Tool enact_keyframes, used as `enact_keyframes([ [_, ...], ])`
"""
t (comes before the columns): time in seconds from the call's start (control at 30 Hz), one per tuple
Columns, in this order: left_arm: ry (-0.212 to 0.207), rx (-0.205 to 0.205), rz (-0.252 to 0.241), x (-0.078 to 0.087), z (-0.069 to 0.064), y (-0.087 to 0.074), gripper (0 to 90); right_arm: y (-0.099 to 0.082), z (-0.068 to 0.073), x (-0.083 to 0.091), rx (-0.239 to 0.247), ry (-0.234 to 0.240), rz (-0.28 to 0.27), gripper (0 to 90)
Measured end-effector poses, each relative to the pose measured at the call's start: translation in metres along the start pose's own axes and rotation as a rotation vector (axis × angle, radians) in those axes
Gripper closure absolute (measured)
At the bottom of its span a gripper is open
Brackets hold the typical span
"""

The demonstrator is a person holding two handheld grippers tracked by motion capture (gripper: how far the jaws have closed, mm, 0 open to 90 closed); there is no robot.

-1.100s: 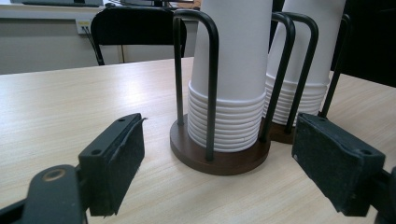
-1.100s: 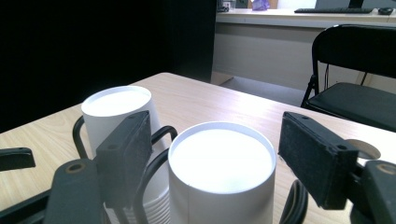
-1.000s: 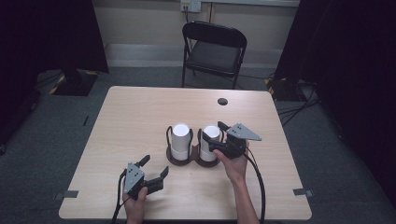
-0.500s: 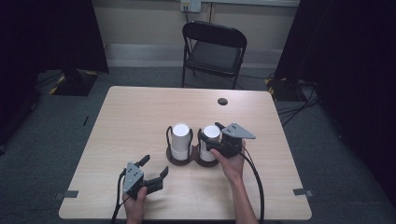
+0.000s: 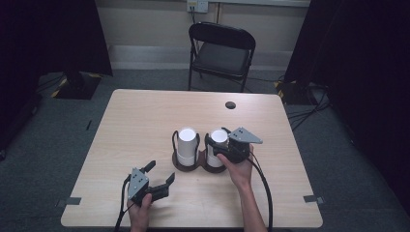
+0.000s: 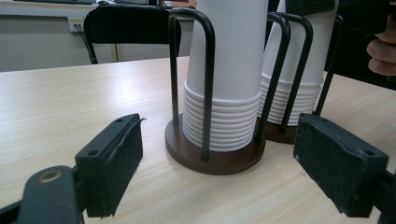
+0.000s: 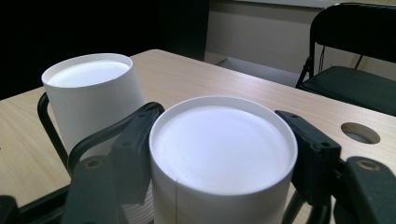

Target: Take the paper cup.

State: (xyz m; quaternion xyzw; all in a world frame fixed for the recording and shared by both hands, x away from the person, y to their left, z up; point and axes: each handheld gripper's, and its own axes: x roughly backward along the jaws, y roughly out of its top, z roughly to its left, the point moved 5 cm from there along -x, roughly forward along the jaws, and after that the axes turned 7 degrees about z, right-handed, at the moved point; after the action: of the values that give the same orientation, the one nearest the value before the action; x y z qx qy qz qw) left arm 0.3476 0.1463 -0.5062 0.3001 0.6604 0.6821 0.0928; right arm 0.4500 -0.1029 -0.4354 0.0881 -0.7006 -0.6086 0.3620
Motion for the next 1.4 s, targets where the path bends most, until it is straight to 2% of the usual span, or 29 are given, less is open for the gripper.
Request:
enact_keyframes([
  [0.07, -0.016, 0.002, -0.007, 0.0, -0.001, 0.0, 16.0, 0.001, 0.0, 0.001, -0.005, 0.001, -0.007, 33.6],
  [0.2, -0.012, 0.021, -0.009, -0.001, 0.0, 0.0, 15.3, 0.004, 0.0, 0.003, -0.003, 0.003, -0.022, 33.6],
  [0.37, -0.017, 0.023, 0.002, -0.002, 0.001, 0.0, 15.3, 0.007, 0.0, 0.005, -0.002, 0.005, -0.032, 33.6],
  [0.5, -0.05, 0.021, 0.012, -0.003, 0.001, 0.0, 18.6, 0.011, 0.0, 0.009, -0.013, 0.012, -0.053, 33.6],
  [0.57, -0.066, 0.033, 0.021, -0.004, 0.001, 0.001, 18.6, 0.012, 0.0, 0.01, -0.011, 0.013, -0.056, 33.6],
  [0.67, -0.082, 0.019, 0.039, -0.005, 0.001, 0.0, 18.6, 0.013, 0.0, 0.011, -0.009, 0.014, -0.059, 33.7],
  [0.83, -0.083, -0.001, 0.052, -0.006, 0.0, 0.0, 18.7, 0.016, 0.0, 0.014, -0.012, 0.009, -0.068, 33.7],
  [1.0, -0.082, 0.017, 0.046, -0.005, 0.001, 0.0, 21.2, 0.024, 0.0, 0.019, -0.007, 0.004, -0.093, 33.7],
  [1.23, -0.081, 0.014, 0.063, -0.007, 0.0, 0.0, 19.2, 0.031, -0.001, 0.024, -0.015, 0.004, -0.108, 33.8],
  [1.3, -0.083, -0.012, 0.066, -0.007, -0.001, 0.0, 19.1, 0.031, -0.001, 0.026, -0.021, 0.005, -0.111, 33.8],
  [1.4, -0.097, -0.015, 0.055, -0.006, -0.001, 0.0, 19.2, 0.032, -0.002, 0.027, -0.029, 0.008, -0.114, 33.8],
])
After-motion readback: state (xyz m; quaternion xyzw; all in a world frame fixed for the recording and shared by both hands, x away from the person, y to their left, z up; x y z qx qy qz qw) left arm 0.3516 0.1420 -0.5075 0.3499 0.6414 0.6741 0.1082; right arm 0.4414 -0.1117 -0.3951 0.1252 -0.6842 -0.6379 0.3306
